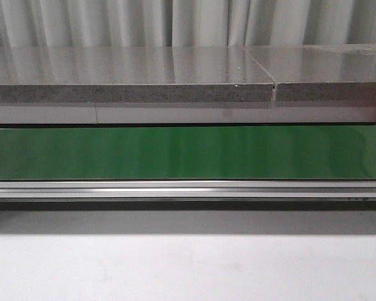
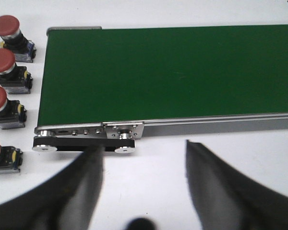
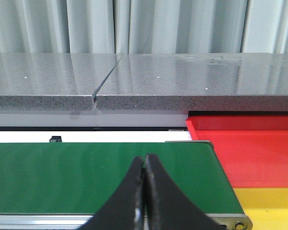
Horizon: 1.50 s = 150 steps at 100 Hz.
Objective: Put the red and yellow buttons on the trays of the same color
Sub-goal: 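Move the left gripper down over a red push button on the table, then close the left gripper on the red button and lift it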
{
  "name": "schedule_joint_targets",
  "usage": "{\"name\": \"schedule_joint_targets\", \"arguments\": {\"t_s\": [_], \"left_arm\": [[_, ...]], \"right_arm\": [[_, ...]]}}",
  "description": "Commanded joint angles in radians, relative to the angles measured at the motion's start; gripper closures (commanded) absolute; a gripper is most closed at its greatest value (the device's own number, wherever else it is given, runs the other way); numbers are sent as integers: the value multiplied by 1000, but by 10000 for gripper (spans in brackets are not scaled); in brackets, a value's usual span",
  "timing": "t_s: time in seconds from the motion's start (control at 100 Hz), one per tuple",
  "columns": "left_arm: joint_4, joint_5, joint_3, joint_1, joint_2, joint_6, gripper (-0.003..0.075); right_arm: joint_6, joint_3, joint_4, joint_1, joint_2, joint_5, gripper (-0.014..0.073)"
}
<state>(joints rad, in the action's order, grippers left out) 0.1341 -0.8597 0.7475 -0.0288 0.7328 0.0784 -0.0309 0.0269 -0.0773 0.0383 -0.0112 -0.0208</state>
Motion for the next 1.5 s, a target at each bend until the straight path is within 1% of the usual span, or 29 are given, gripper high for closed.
{"name": "schedule_joint_targets", "arguments": {"t_s": [0.0,0.04,0.08,0.13,0.24,0.3,0.42,0.48,0.56,0.67,0.8,0.89,0.99,1.13,1.27,1.49], "left_arm": [[21,40,37,3,11,-47,107],[21,40,37,3,13,-65,48],[21,40,37,3,15,-69,22],[21,39,37,3,16,-78,32],[-13,56,37,3,16,-173,59],[-100,60,37,3,16,-265,59],[-344,56,37,5,22,-546,59],[-447,56,37,5,39,-641,59],[-508,54,37,5,73,-726,59],[-511,65,37,5,149,-739,59],[-539,108,37,15,241,-797,59],[-535,139,37,64,295,-803,59],[-516,151,37,145,343,-803,59],[-514,167,37,234,396,-793,59],[-512,198,37,287,459,-793,59],[-510,248,38,337,571,-771,59]], "right_arm": [[-2,-15,10,-1,-18,82,660],[-2,-15,10,-1,-18,82,660],[-2,-15,10,-1,-18,82,660],[-2,-15,10,-1,-18,82,660],[-2,-15,10,-1,-18,82,660],[-2,-15,10,-1,-18,82,660],[-2,-15,10,-1,-18,82,660],[-2,-15,10,-1,-18,82,660],[-2,-15,10,-1,-18,82,660],[-2,-15,10,-1,-18,82,660],[-2,-15,10,-1,-18,82,660],[-2,-15,10,-1,-18,82,660],[-2,-15,10,-1,-18,82,660],[-2,-15,10,-1,-18,82,660],[-2,-15,10,-1,-18,82,660],[-2,-15,10,-1,-18,82,660]]}}
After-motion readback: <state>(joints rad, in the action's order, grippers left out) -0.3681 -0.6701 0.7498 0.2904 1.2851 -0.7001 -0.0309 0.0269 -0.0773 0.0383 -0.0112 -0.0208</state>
